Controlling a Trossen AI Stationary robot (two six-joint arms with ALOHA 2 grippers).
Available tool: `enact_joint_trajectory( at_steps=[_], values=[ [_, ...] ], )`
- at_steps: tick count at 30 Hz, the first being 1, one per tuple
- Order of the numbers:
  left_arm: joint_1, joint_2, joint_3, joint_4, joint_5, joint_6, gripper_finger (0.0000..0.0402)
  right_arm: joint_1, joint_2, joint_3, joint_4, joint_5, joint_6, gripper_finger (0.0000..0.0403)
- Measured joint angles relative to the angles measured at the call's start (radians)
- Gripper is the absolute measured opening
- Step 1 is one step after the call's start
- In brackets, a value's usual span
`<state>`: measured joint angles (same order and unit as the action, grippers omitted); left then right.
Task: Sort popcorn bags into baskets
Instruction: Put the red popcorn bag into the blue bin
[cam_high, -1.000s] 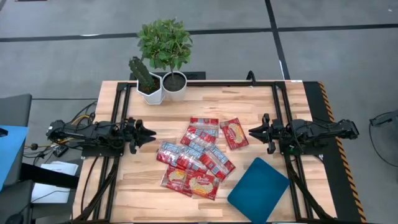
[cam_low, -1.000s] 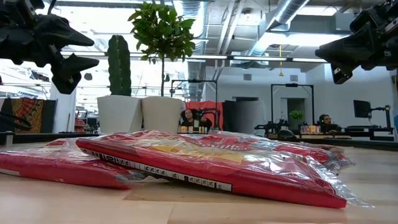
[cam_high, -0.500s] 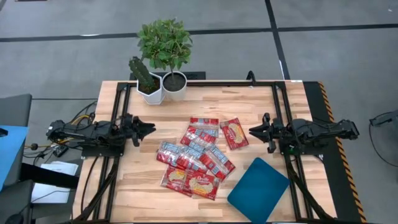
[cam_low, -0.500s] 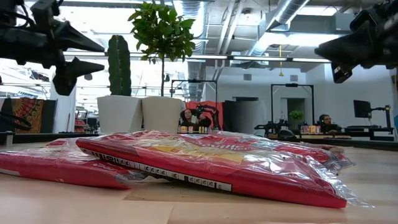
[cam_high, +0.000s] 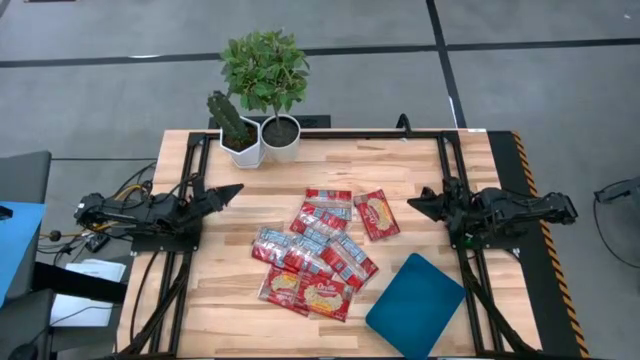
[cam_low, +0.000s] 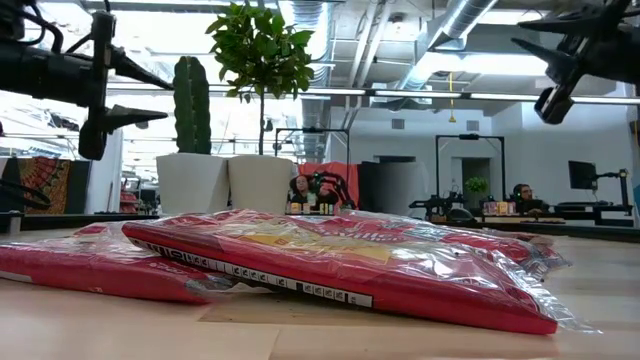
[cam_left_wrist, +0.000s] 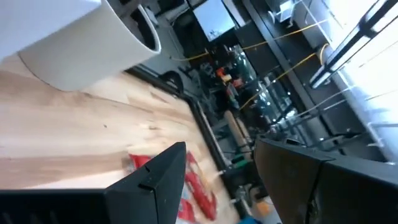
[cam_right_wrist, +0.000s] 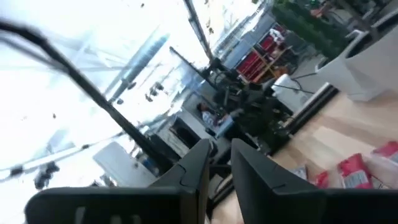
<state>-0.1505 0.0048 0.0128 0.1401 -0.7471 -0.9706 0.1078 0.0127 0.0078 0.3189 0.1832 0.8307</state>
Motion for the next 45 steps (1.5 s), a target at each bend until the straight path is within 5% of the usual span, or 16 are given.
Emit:
enact_joint_trajectory(
  at_steps=[8, 17, 22, 29, 45],
  values=[
    [0.000, 0.031, 0.001, 0.176, 0.039, -0.004, 0.0183, -0.045, 0.108, 0.223, -0.252, 0.005, -0.103, 0.0093],
    [0.000, 0.056, 0.006, 0.218, 0.016, 0.011, 0.0183, -0.079, 0.652, 0.703, -0.978, -0.014, -0.301, 0.0098],
    [0.000, 0.056, 0.007, 0.215, 0.013, 0.035, 0.0183, -0.074, 0.934, 0.830, -1.153, -0.051, -0.326, 0.0163],
    [0.000, 0.056, 0.008, 0.177, 0.013, 0.036, 0.0183, -0.126, 1.222, 0.846, -1.185, -0.060, -0.012, 0.0285],
    [0.000, 0.056, 0.009, 0.083, 0.030, 0.032, 0.0183, -0.270, 1.589, 0.847, -1.038, -0.008, 0.068, 0.0283]
  ],
)
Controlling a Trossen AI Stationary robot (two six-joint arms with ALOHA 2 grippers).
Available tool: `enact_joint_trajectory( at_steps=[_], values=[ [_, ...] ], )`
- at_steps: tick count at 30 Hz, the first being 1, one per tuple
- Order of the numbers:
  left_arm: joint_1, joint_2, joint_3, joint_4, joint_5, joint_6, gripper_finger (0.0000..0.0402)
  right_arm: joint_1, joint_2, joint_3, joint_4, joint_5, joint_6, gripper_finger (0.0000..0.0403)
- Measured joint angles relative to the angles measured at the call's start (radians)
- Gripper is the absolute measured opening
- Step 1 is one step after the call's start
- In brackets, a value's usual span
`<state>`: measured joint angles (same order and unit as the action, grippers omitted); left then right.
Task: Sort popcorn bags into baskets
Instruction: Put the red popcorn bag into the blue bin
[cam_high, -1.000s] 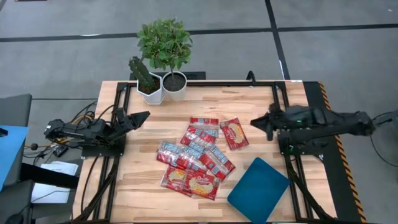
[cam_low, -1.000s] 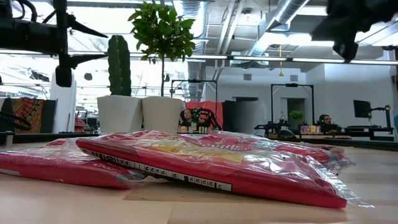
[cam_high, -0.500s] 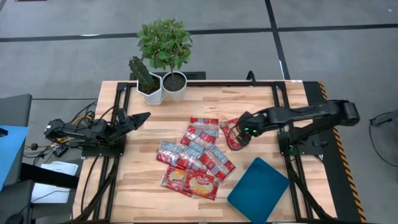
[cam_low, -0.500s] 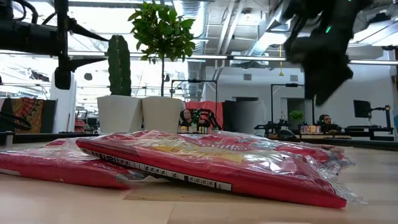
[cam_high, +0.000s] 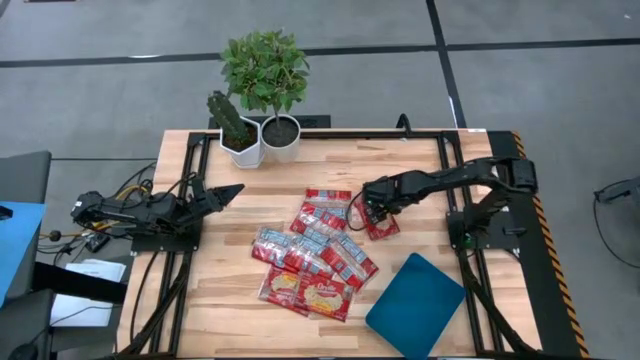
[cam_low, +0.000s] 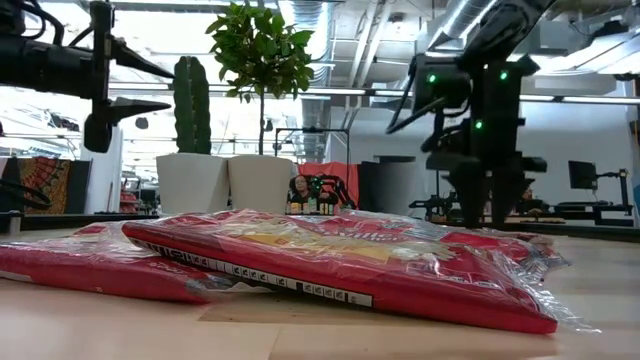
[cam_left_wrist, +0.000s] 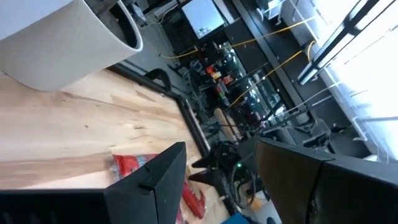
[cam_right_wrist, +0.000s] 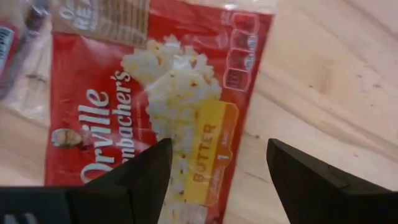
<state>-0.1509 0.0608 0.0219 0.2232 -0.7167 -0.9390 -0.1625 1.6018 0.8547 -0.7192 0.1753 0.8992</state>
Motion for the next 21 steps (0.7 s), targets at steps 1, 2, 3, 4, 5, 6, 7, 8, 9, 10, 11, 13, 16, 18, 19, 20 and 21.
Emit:
enact_joint_trajectory(
  at_steps=[1, 2, 3, 4, 5, 6, 7, 8, 9, 10, 11, 13, 16, 18, 19, 20, 21],
  values=[
    [0.000, 0.000, 0.000, -0.004, 0.005, 0.000, 0.0183, -0.004, 0.016, 0.000, 0.016, -0.010, -0.010, 0.0283],
    [0.000, 0.000, 0.000, -0.008, 0.010, 0.000, 0.0183, -0.005, 0.030, 0.003, 0.028, -0.020, -0.013, 0.0283],
    [0.000, 0.000, 0.000, -0.013, 0.018, 0.000, 0.0183, -0.005, 0.044, 0.005, 0.037, -0.030, -0.014, 0.0281],
    [0.000, 0.000, 0.000, -0.018, 0.026, 0.000, 0.0183, -0.005, 0.059, 0.005, 0.047, -0.041, -0.018, 0.0278],
    [0.000, 0.000, 0.000, -0.022, 0.031, -0.001, 0.0183, -0.005, 0.075, 0.006, 0.053, -0.050, -0.022, 0.0272],
    [0.000, 0.000, 0.000, -0.027, 0.032, -0.004, 0.0183, -0.006, 0.093, 0.010, 0.053, -0.055, -0.021, 0.0263],
    [0.000, 0.000, 0.000, -0.032, 0.032, -0.009, 0.0183, -0.007, 0.101, 0.011, 0.058, -0.063, -0.010, 0.0249],
    [0.000, 0.000, 0.000, -0.034, 0.032, -0.010, 0.0183, -0.011, 0.107, 0.012, 0.058, -0.073, -0.009, 0.0231],
    [0.000, 0.000, 0.000, -0.034, 0.032, -0.010, 0.0183, -0.014, 0.111, 0.012, 0.060, -0.084, -0.012, 0.0209],
    [0.000, 0.000, 0.000, -0.034, 0.031, -0.009, 0.0183, -0.017, 0.114, 0.013, 0.064, -0.091, -0.013, 0.0183],
    [0.000, 0.000, 0.000, -0.034, 0.031, -0.009, 0.0183, -0.019, 0.118, 0.013, 0.063, -0.090, -0.014, 0.0155],
    [0.000, 0.000, 0.000, -0.034, 0.028, -0.009, 0.0183, -0.024, 0.112, 0.009, 0.057, -0.085, -0.021, 0.0095],
    [0.000, 0.000, 0.000, -0.046, 0.027, -0.009, 0.0183, -0.035, 0.093, 0.004, 0.055, -0.094, -0.043, 0.0022],
    [0.000, 0.000, 0.000, -0.059, 0.023, -0.008, 0.0183, -0.045, 0.081, 0.001, 0.052, -0.099, -0.047, 0.0017],
    [0.000, 0.000, 0.000, -0.059, 0.023, -0.008, 0.0183, -0.051, 0.072, -0.001, 0.049, -0.102, -0.047, 0.0019],
    [0.000, 0.000, 0.000, -0.060, 0.022, -0.008, 0.0183, -0.055, 0.062, -0.001, 0.047, -0.105, -0.049, 0.0019],
    [0.000, 0.000, 0.000, -0.060, 0.020, -0.008, 0.0183, -0.059, 0.049, -0.002, 0.046, -0.107, -0.056, 0.0016]
  ],
)
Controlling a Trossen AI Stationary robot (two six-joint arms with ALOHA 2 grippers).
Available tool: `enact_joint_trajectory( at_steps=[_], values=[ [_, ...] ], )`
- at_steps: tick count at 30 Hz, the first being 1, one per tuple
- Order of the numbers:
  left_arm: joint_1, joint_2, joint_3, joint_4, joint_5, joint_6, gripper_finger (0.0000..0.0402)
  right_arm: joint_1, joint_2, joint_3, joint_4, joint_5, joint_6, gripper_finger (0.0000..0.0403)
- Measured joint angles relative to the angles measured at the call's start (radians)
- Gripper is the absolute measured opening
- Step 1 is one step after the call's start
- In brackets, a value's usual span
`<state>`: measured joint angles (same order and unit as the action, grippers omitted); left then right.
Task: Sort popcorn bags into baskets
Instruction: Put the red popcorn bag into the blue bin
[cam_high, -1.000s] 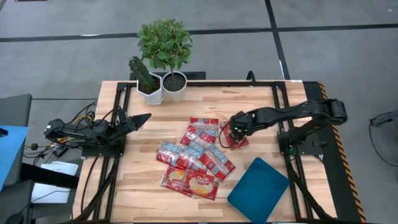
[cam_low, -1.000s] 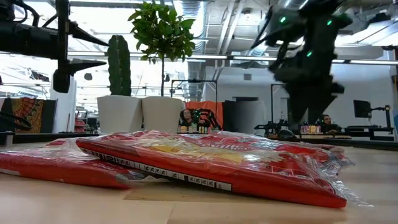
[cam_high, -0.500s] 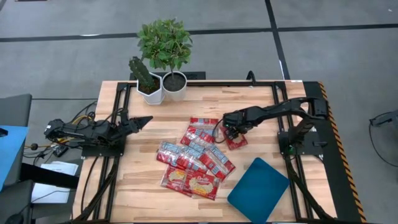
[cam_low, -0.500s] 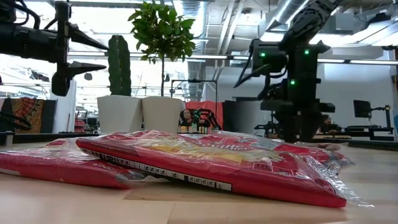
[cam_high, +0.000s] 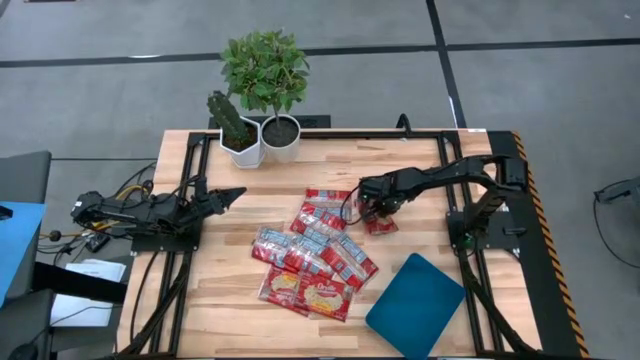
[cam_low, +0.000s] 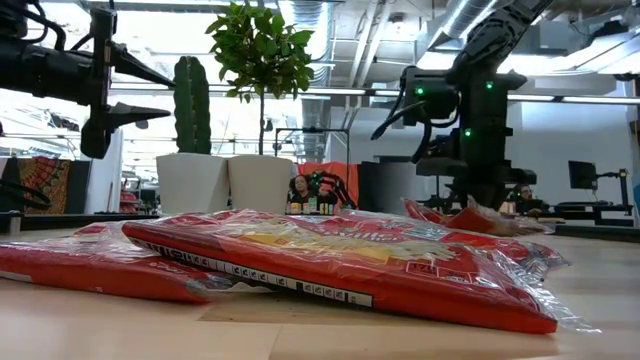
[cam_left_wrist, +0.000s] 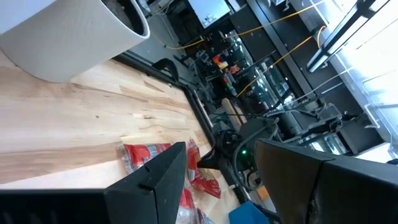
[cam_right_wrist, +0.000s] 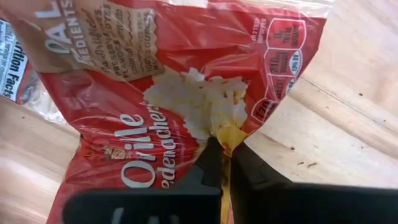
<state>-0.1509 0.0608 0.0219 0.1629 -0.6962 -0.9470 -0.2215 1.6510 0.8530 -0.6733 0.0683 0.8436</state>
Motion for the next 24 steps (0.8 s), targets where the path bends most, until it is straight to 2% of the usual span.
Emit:
enact_joint_trajectory(
  at_steps=[8, 13, 18, 24],
  values=[
    [0.000, 0.000, 0.000, -0.017, -0.014, 0.000, 0.0183, -0.024, -0.156, -0.004, -0.032, -0.012, -0.012, 0.0005],
    [0.000, 0.000, 0.000, -0.041, -0.029, 0.001, 0.0183, 0.014, -0.285, 0.008, -0.062, -0.072, -0.014, 0.0005],
    [0.000, 0.000, 0.000, -0.050, -0.047, 0.001, 0.0183, 0.119, -0.390, 0.089, -0.215, -0.104, -0.005, 0.0005],
    [0.000, 0.000, 0.000, -0.060, -0.053, 0.001, 0.0183, 0.327, -0.435, 0.240, -0.404, -0.124, 0.083, 0.0005]
  ],
)
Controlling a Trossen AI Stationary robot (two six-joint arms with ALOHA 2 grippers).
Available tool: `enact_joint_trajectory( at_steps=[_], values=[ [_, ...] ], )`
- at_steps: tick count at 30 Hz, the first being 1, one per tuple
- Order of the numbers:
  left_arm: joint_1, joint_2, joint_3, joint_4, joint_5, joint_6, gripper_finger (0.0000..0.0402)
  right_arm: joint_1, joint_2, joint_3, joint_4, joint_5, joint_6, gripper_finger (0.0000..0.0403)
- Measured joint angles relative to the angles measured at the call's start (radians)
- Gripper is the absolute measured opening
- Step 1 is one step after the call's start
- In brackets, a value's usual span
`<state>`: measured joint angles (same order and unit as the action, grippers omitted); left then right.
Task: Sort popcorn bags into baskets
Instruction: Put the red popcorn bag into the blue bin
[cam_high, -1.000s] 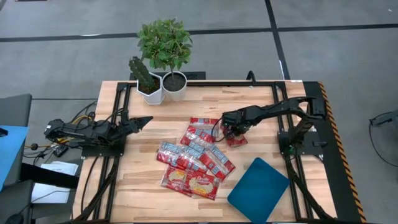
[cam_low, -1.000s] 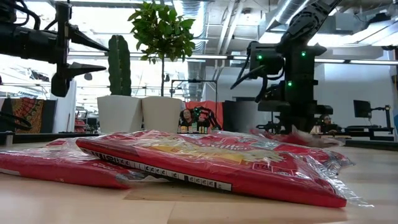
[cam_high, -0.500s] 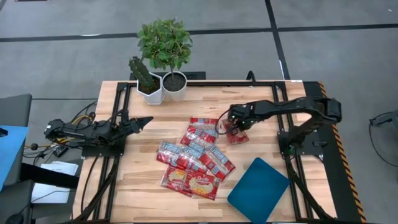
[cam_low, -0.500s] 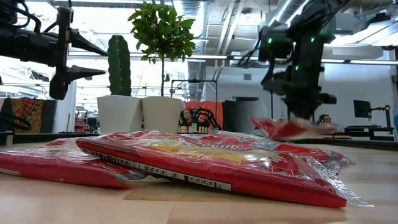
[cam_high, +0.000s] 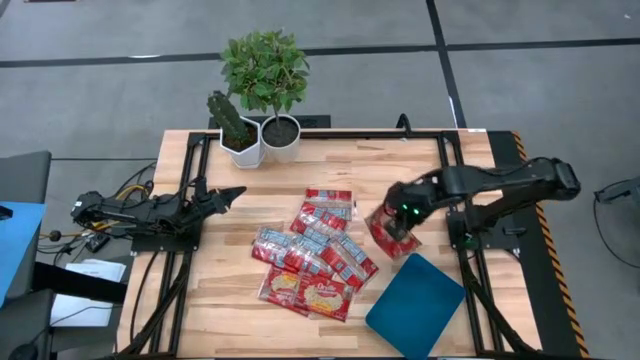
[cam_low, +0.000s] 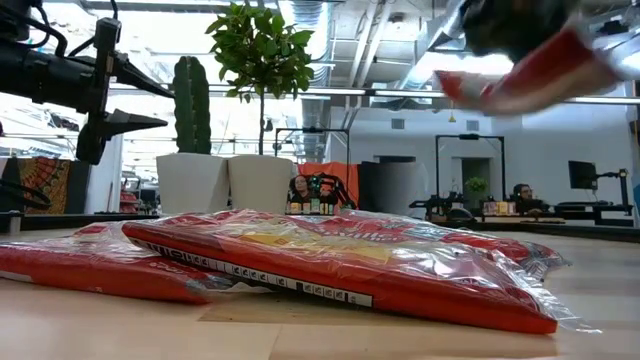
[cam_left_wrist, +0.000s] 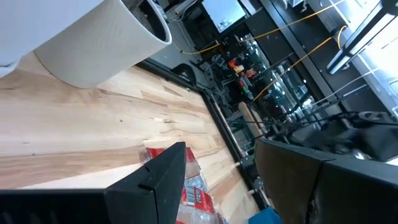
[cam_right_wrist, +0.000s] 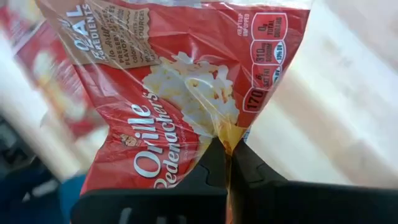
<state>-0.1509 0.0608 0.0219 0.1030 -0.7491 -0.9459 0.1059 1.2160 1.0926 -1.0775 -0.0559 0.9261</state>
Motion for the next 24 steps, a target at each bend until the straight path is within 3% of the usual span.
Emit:
enact_joint_trajectory(
  at_steps=[4, 13, 18, 24],
  values=[
    [0.000, 0.000, 0.000, -0.002, -0.001, 0.000, 0.0183, 0.186, 0.000, 0.062, -0.063, 0.000, 0.099, 0.0005],
    [0.000, 0.000, 0.000, -0.039, -0.025, 0.000, 0.0183, 0.566, 0.066, 0.063, -0.028, 0.009, 0.439, 0.0005],
    [0.000, 0.000, 0.000, -0.058, -0.026, 0.000, 0.0183, 0.660, 0.188, 0.063, 0.066, 0.002, 0.457, 0.0005],
    [0.000, 0.000, 0.000, -0.059, -0.030, 0.000, 0.0183, 0.678, 0.322, 0.064, 0.117, -0.038, 0.447, 0.0011]
  ],
)
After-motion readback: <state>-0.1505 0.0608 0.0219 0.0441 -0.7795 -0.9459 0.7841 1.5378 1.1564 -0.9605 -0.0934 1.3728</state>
